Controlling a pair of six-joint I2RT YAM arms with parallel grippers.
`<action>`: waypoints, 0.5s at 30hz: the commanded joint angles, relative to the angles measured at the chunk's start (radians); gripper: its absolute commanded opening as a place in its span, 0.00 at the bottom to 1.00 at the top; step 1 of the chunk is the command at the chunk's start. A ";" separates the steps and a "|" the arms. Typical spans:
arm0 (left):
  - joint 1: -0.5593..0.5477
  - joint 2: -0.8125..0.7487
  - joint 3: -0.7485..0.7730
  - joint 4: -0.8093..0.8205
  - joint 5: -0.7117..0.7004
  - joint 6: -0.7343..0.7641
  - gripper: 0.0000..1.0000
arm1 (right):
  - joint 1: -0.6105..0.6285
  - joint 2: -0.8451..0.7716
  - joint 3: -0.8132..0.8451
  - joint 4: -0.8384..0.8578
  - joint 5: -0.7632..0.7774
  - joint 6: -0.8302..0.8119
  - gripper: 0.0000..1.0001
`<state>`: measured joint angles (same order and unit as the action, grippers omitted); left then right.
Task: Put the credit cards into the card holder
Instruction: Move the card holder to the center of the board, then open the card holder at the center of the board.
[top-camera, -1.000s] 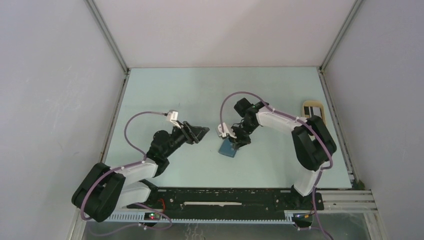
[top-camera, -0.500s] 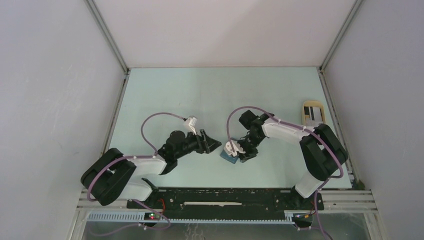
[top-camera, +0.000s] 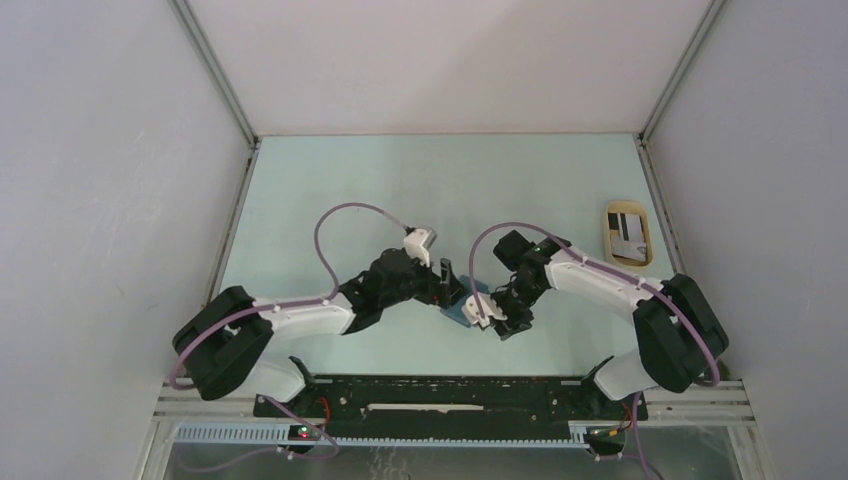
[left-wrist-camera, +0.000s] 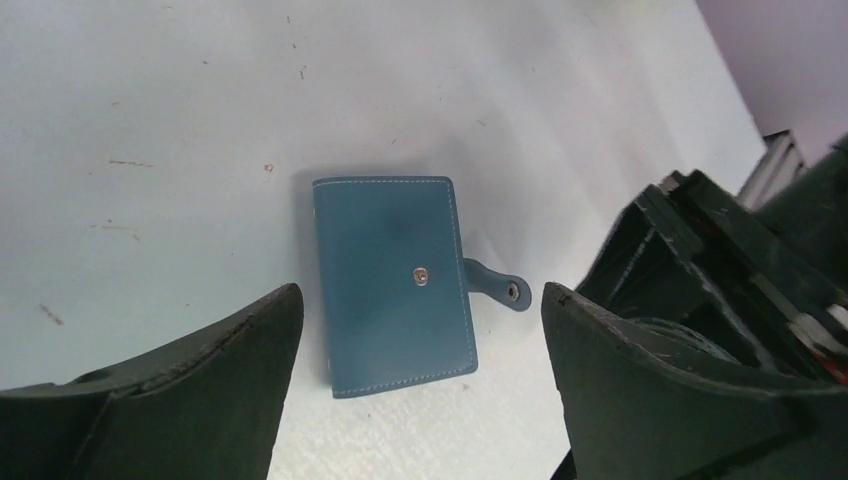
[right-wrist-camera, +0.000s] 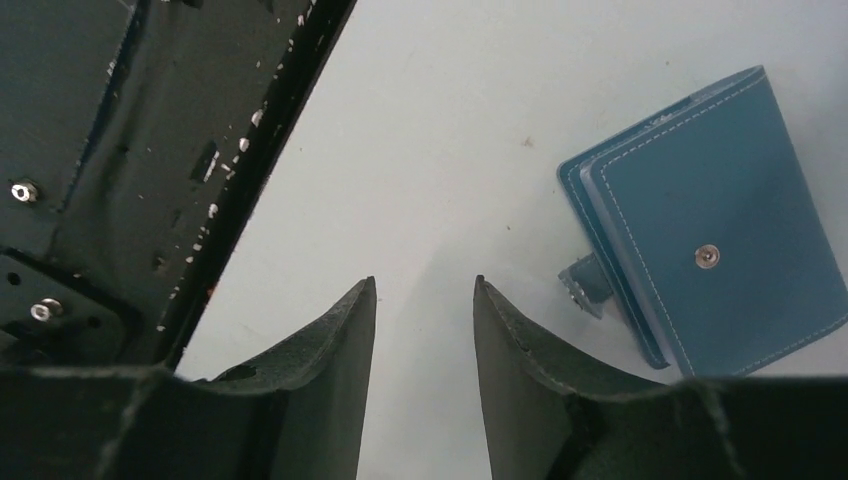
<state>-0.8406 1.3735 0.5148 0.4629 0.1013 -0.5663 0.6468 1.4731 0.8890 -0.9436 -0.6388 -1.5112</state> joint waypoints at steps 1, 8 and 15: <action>-0.063 0.053 0.128 -0.184 -0.151 0.097 0.95 | -0.030 -0.081 0.011 -0.033 -0.073 0.108 0.50; -0.110 0.175 0.296 -0.414 -0.266 0.107 0.95 | -0.123 -0.160 0.028 -0.073 -0.186 0.147 0.50; -0.166 0.245 0.392 -0.508 -0.303 0.131 0.96 | -0.251 -0.209 0.036 -0.101 -0.294 0.152 0.49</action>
<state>-0.9733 1.5871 0.8177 0.0475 -0.1421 -0.4702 0.4416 1.3083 0.8909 -1.0119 -0.8341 -1.3792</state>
